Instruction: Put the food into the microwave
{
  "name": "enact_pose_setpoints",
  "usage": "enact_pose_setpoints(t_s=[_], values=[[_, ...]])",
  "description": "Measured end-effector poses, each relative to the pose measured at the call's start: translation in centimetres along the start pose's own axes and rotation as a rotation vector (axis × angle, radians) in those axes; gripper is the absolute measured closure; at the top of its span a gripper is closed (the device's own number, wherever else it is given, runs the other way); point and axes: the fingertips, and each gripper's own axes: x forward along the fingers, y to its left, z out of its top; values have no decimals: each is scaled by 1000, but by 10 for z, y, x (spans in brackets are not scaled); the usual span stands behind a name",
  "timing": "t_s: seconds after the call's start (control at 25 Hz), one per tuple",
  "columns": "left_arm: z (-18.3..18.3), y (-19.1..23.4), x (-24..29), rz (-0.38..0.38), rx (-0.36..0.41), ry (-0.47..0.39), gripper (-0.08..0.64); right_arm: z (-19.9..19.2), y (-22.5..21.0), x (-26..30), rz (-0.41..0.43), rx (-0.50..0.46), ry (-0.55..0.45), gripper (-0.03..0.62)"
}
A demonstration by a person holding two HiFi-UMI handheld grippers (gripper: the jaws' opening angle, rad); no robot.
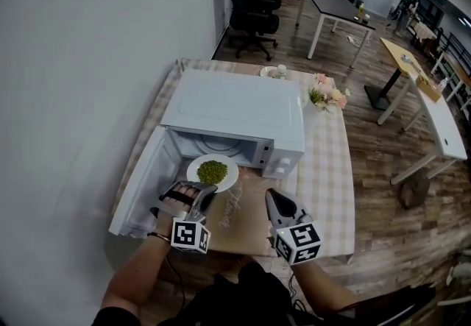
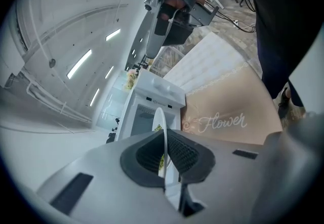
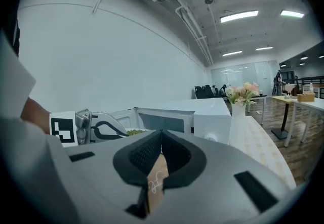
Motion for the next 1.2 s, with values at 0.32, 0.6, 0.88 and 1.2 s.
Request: enact_pose_setpoints(t_s=[0.32, 0.6, 0.88, 1.2], values=[[-10, 2, 44, -38, 4, 14, 540, -8, -26, 18, -7, 12, 19, 583], [-27, 2, 82, -35, 12, 39, 540, -20, -43, 35, -7, 43, 40, 583], [-40, -5, 111, -37, -6, 50, 540, -30, -53, 43, -13, 52, 67, 583], [-47, -18, 139, -47, 13, 46, 540, -42, -63, 40, -46, 55, 87, 583]])
